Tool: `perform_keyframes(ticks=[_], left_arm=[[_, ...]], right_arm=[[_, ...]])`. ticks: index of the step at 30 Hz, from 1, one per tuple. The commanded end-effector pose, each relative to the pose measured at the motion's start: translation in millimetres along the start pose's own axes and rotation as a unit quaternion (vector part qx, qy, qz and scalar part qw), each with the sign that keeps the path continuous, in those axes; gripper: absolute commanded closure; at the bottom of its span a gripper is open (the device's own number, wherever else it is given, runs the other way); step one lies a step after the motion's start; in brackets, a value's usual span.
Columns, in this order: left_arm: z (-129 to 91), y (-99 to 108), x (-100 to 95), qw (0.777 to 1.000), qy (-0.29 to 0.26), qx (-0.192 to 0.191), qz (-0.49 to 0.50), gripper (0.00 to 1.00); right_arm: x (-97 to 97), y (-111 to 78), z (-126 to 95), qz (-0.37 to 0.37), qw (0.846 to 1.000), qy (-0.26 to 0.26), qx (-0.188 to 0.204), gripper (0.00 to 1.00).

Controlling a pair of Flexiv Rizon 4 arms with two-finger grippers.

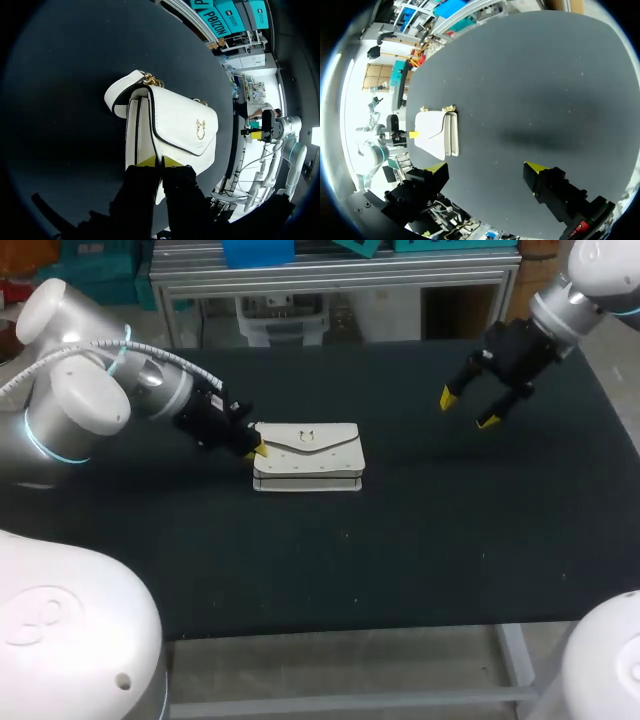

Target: Pick up the bag, open it, inspect its contents, close it, and place it on the opposite side

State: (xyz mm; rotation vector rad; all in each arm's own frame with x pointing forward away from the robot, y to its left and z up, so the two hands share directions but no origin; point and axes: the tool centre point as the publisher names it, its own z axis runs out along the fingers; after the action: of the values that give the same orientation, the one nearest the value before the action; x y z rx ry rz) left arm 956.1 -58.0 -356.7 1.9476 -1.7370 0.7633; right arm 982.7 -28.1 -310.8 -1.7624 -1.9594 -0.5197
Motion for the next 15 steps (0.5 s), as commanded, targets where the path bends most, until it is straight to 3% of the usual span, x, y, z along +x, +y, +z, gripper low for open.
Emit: perform_keyframes(ticks=[1,3,7,15], left_arm=[[0.5,-0.2,-0.7,1.000,0.001,0.001,0.000,1.00],[1.0,-3.5,-1.9,1.000,-0.003,0.010,0.014,1.00],[-9.1,-23.0,-14.3,0.999,0.009,0.021,0.045,1.00],[-41.6,-74.1,-51.3,0.997,-0.011,0.045,0.062,1.00]], right_arm=[[-0.4,0.7,7.6,0.007,1.000,-0.001,0.008,0.00],[-6.2,2.8,8.3,0.018,0.999,-0.025,0.015,0.00],[-23.9,9.7,-13.4,0.043,0.997,-0.071,-0.004,0.00],[-62.0,34.7,-55.4,0.093,0.991,-0.100,-0.011,0.00]])
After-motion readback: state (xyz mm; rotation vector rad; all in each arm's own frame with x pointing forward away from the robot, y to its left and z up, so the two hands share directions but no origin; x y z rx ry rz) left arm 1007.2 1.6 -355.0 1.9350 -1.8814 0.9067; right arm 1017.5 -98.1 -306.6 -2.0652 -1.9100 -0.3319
